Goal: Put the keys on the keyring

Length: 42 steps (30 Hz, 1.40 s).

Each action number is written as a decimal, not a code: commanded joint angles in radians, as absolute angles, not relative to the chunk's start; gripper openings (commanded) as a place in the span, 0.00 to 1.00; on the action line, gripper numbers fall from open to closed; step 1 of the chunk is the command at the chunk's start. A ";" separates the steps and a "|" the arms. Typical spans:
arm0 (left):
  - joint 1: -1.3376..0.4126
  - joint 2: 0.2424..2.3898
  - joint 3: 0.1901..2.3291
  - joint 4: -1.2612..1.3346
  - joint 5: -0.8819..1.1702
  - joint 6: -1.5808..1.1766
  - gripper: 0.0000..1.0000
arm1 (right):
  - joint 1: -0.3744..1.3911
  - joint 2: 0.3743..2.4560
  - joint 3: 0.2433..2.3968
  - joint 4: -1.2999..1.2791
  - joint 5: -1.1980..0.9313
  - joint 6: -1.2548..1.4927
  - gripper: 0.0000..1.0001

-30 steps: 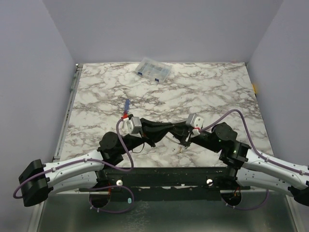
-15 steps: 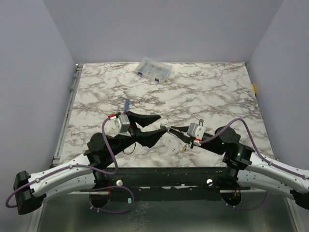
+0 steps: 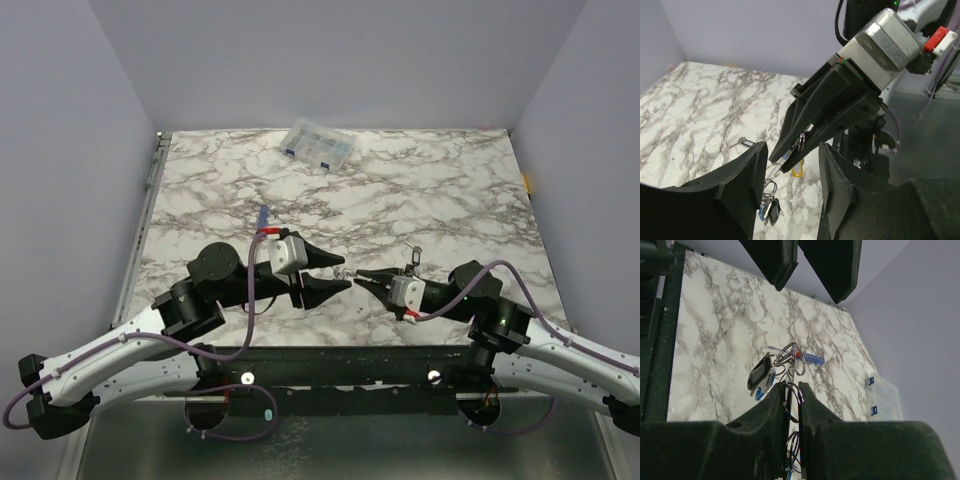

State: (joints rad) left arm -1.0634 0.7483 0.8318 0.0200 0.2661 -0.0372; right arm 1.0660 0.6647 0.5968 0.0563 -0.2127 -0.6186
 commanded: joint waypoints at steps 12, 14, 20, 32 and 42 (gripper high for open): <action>-1.063 0.970 1.020 -0.224 0.435 0.080 0.40 | 1.077 0.656 0.654 -0.056 -0.257 -0.761 0.01; -1.063 0.994 1.028 -0.227 0.432 0.085 0.37 | 1.077 0.658 0.654 -0.058 -0.257 -0.760 0.01; -1.064 1.031 1.043 -0.227 0.416 0.096 0.35 | 1.077 0.660 0.654 -0.054 -0.248 -0.756 0.01; -1.067 1.063 1.040 -0.227 0.388 0.107 0.23 | 1.077 0.685 0.663 -0.041 -0.224 -0.728 0.01; -1.085 1.050 1.009 -0.224 0.293 0.157 0.27 | 1.077 0.728 0.702 -0.050 -0.181 -0.656 0.00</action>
